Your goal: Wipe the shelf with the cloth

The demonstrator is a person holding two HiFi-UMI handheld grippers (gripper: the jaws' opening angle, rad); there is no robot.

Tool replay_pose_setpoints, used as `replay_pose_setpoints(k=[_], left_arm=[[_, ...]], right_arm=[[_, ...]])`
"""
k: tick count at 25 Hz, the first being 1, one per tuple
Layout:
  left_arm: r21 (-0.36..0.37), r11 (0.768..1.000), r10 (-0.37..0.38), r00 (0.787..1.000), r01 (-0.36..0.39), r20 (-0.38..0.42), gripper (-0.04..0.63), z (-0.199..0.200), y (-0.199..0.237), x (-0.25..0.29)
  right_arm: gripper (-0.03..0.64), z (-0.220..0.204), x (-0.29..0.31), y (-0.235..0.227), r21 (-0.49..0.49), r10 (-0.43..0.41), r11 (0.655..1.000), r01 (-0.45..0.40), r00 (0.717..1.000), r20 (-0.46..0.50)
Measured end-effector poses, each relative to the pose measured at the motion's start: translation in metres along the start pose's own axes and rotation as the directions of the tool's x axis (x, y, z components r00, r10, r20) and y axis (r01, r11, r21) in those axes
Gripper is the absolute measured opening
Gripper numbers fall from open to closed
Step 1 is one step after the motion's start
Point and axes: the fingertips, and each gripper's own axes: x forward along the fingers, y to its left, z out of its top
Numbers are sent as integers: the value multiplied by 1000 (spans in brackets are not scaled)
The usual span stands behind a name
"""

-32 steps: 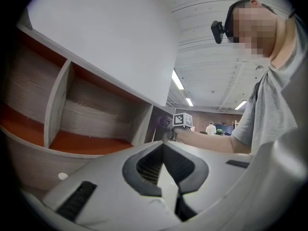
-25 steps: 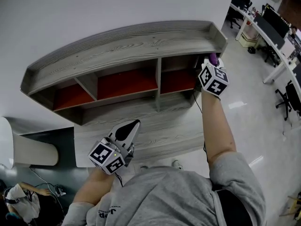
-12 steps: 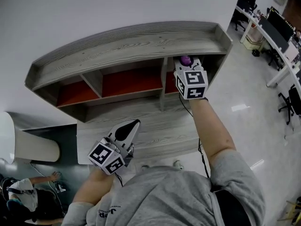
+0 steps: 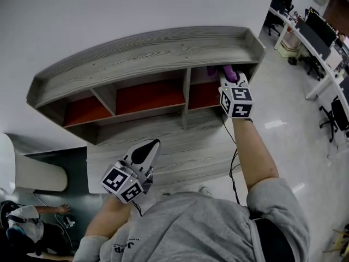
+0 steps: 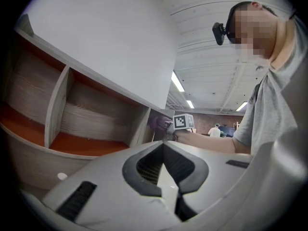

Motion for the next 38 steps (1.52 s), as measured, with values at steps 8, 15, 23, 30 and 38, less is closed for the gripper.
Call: replay_pose_setpoints(k=[8, 15, 23, 30, 38], left_arm=[[-4, 1000, -26, 1000, 26, 3, 26, -1, -4, 7], [3, 999, -33, 999, 33, 9, 26, 2, -11, 6], [4, 1000, -3, 1000, 3, 23, 26, 5, -10, -10], [6, 1000, 7, 999, -8, 33, 26, 9, -5, -29], [14, 999, -39, 998, 38, 55, 26, 21, 2, -69]], right_arm=[[63, 3, -44, -99, 216, -248, 947, 237, 969, 21], [60, 16, -35, -80, 207, -205, 959, 195, 978, 29], [60, 36, -10, 83, 3, 111, 994, -111, 993, 37], [60, 37, -8, 102, -98, 132, 986, -132, 991, -5], [63, -15, -58, 87, 35, 181, 983, -178, 971, -155]])
